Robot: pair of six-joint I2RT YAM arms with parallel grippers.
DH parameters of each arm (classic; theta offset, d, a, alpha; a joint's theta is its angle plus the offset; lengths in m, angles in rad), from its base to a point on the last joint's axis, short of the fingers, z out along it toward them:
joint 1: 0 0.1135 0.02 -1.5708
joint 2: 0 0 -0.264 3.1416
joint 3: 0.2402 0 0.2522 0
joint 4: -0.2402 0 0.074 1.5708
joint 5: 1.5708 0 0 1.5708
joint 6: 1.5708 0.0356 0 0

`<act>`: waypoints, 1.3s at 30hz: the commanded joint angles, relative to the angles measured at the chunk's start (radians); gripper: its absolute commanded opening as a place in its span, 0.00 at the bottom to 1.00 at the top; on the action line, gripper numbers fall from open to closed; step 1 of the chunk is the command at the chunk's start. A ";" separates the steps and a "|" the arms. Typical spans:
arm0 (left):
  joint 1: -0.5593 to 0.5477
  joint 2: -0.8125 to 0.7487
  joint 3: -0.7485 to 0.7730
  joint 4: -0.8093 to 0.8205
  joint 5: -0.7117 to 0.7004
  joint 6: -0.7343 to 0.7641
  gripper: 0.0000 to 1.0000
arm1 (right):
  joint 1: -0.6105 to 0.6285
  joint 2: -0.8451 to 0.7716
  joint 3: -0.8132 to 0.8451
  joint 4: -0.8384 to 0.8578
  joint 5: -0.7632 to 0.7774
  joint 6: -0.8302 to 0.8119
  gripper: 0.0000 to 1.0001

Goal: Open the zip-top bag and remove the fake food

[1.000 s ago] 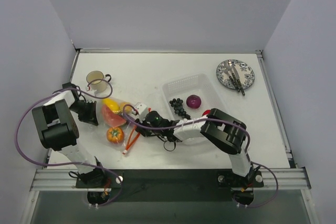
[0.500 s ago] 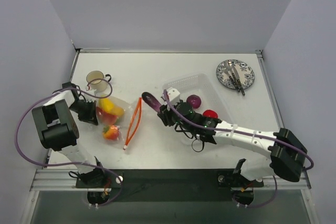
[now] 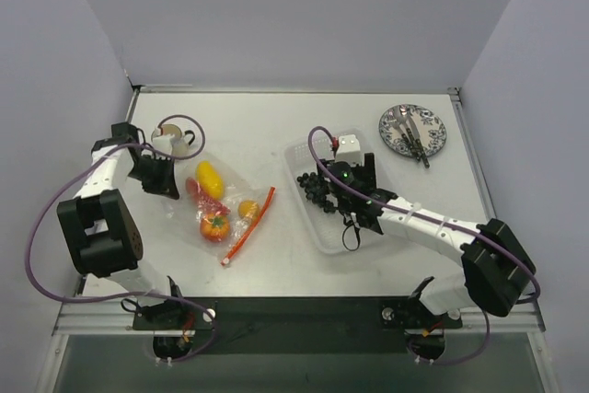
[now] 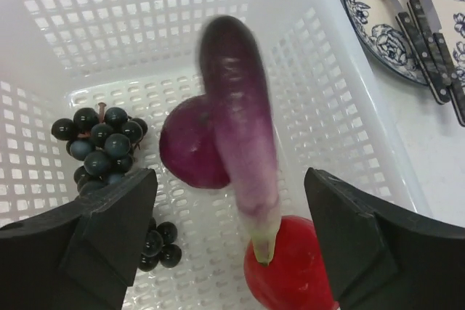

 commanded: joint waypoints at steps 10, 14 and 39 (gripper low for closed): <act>-0.016 -0.058 0.053 -0.053 0.007 -0.015 0.00 | 0.292 -0.021 0.054 0.199 0.029 -0.229 1.00; -0.013 -0.033 -0.016 0.030 -0.080 -0.003 0.00 | 0.362 -0.007 0.037 0.247 -0.130 -0.267 0.97; -0.008 -0.004 -0.093 0.133 -0.157 0.008 0.00 | 0.320 0.477 0.149 0.429 -0.469 -0.143 0.98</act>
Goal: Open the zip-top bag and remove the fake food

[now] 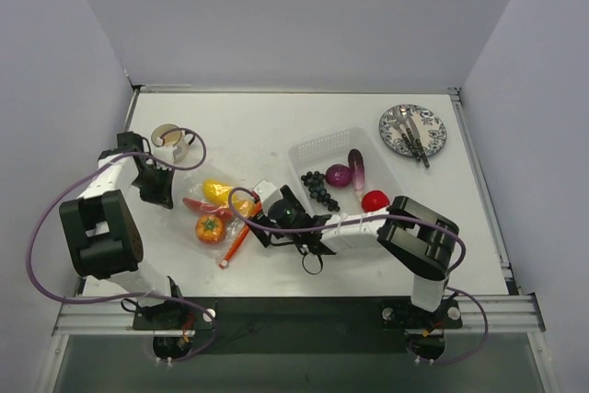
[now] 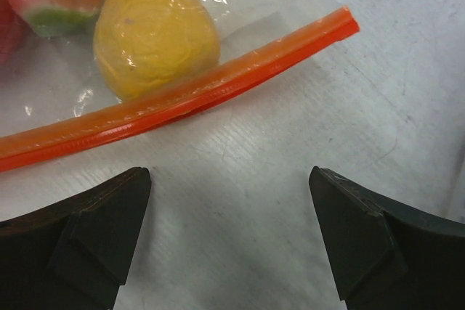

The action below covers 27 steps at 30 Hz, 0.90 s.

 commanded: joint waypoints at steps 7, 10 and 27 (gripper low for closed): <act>0.003 0.033 0.005 0.040 -0.001 0.004 0.00 | 0.013 0.066 0.086 0.139 -0.127 0.022 0.99; 0.001 0.043 0.005 0.043 0.001 0.006 0.00 | 0.012 0.076 0.087 0.166 -0.148 0.032 1.00; 0.000 0.081 0.007 0.035 -0.001 0.024 0.00 | -0.008 0.204 0.243 0.176 -0.185 0.003 1.00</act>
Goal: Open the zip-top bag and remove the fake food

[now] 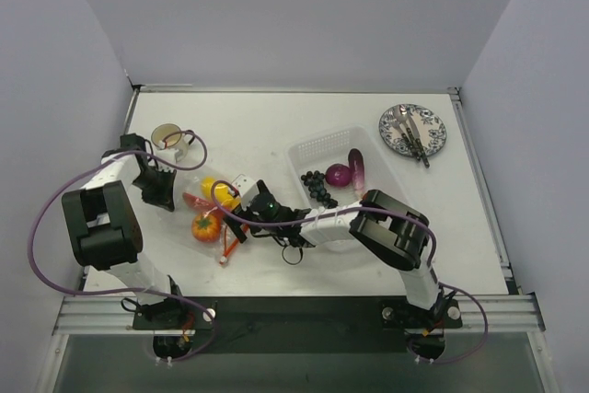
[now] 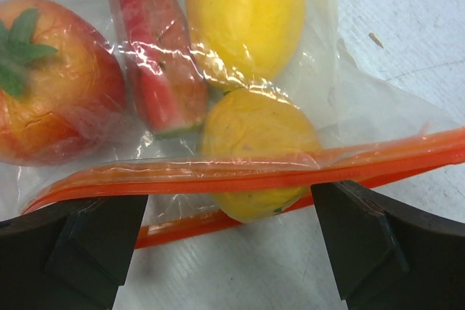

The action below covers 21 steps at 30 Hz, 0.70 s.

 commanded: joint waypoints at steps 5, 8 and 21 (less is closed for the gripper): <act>-0.003 0.023 0.010 0.010 0.008 0.021 0.00 | -0.018 0.047 0.101 0.026 -0.030 -0.009 0.91; -0.003 0.020 0.008 0.006 0.005 0.024 0.00 | -0.026 0.061 0.115 0.000 -0.038 -0.001 0.83; 0.000 -0.009 -0.007 0.012 -0.013 0.036 0.00 | -0.032 -0.072 -0.010 0.004 0.008 0.017 0.46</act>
